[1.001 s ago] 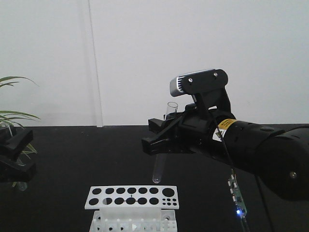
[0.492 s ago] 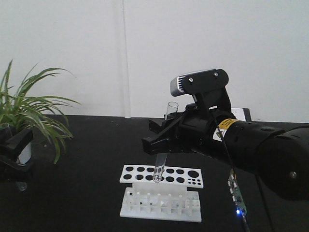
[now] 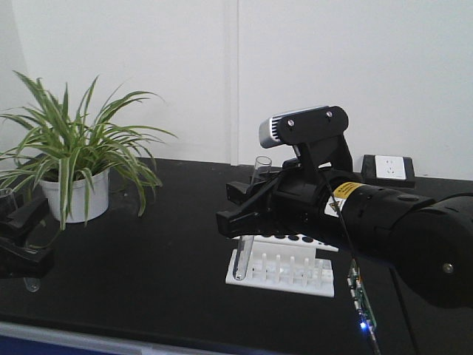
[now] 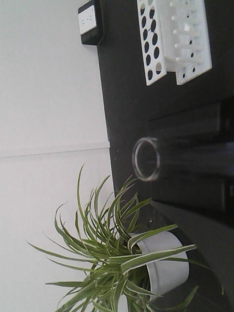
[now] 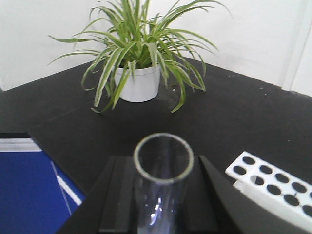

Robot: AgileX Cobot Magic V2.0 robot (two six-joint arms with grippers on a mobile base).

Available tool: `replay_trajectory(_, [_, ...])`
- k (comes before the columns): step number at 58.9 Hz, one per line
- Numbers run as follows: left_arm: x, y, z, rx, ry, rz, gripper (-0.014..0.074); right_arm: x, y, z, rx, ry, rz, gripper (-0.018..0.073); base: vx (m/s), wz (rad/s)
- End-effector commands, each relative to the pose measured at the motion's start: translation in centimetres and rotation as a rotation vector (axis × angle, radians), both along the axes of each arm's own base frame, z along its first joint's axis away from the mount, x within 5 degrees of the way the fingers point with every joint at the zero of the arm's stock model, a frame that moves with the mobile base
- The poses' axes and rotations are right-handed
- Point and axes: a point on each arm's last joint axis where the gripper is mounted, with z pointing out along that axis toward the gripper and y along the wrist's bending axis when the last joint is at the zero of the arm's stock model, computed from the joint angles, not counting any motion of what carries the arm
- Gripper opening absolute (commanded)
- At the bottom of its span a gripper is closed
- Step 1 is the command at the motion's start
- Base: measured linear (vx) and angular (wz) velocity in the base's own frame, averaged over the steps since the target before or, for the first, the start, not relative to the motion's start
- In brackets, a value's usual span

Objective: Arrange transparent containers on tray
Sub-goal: 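Hold both test tubes while the base drives to the yellow tray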

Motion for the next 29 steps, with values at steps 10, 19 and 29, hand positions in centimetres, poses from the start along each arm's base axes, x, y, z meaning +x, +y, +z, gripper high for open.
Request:
replay_trajectory(10, [-0.37,-0.12,2.20,-0.033,-0.124,-0.016,-0.0006,-0.59,-0.72,3.33,0.080,-0.140,-0.011,-0.0011,-0.28,0.09])
replay_trajectory(19, [-0.37,-0.12,2.20,-0.033,-0.124,-0.016,-0.0006,-0.59,-0.72,3.33,0.080,-0.140,-0.011,-0.0011,-0.30,0.11])
replay_trajectory(29, [-0.37,-0.12,2.20,-0.033,-0.124,-0.016,-0.0006,-0.59,-0.72,3.33,0.080,-0.140,-0.011,-0.0011,-0.32,0.15])
